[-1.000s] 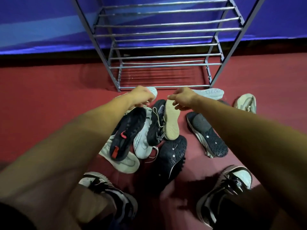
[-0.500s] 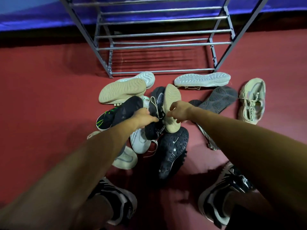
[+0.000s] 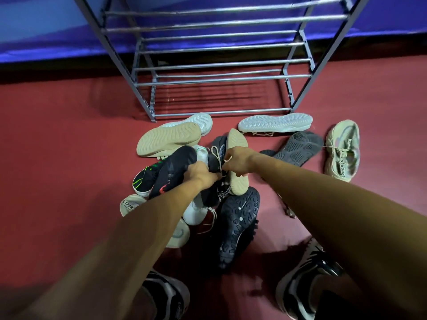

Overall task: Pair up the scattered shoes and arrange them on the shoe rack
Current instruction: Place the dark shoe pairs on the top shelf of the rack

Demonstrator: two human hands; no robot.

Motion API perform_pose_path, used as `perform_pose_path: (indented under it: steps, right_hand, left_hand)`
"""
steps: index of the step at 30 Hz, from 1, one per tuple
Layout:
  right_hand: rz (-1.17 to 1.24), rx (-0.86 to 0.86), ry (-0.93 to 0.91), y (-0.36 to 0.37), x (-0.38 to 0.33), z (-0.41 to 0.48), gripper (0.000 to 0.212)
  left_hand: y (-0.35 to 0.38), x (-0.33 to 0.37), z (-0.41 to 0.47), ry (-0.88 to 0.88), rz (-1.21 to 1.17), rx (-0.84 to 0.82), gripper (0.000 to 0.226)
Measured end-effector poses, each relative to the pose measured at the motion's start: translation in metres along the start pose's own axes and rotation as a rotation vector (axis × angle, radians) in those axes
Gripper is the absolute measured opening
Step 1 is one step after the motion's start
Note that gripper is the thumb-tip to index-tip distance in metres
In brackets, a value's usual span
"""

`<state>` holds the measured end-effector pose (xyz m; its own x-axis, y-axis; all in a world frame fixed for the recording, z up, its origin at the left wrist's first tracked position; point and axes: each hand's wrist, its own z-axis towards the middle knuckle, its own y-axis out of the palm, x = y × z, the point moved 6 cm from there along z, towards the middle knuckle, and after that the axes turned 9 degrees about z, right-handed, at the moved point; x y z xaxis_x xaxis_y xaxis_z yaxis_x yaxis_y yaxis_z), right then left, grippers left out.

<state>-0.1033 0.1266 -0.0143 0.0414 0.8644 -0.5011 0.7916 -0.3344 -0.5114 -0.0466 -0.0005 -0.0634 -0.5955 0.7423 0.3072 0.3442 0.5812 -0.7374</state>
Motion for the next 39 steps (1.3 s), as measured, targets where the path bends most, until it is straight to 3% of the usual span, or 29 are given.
perform_pose_path:
  steps: [3, 6, 10, 13, 17, 22, 30, 34, 39]
  right_hand:
    - [-0.008, -0.001, -0.006, -0.004, 0.001, -0.01, 0.037]
    - [0.13, -0.019, 0.012, -0.009, 0.001, -0.019, 0.04]
    - [0.25, 0.084, -0.053, -0.035, -0.012, -0.03, 0.033]
    - [0.266, 0.189, -0.075, -0.056, -0.015, -0.041, 0.024]
    - [0.353, 0.29, -0.114, -0.076, -0.018, -0.058, 0.021]
    - [0.584, 0.331, -0.198, -0.096, -0.038, -0.082, 0.021]
    - [0.436, 0.537, -0.299, -0.137, -0.059, -0.115, 0.006]
    - [0.363, 0.666, -0.328, -0.154, -0.066, -0.136, 0.029]
    - [0.373, 0.821, -0.385, -0.175, -0.077, -0.158, 0.034]
  left_hand:
    - [-0.009, 0.002, -0.008, -0.02, -0.094, -0.003, 0.046]
    - [-0.021, 0.006, -0.018, -0.013, -0.22, -0.012, 0.042]
    - [-0.048, 0.018, -0.028, 0.019, -0.418, -0.022, 0.041]
    - [-0.073, 0.027, -0.037, 0.043, -0.543, -0.02, 0.018]
    - [-0.111, 0.048, -0.057, 0.126, -0.604, -0.029, 0.006]
    - [-0.149, 0.08, -0.077, 0.232, -0.704, -0.013, 0.022]
    - [-0.182, 0.108, -0.103, 0.309, -0.74, 0.024, 0.019]
    - [-0.194, 0.119, -0.113, 0.36, -0.799, 0.05, 0.015]
    - [-0.213, 0.135, -0.123, 0.446, -0.861, 0.077, 0.018]
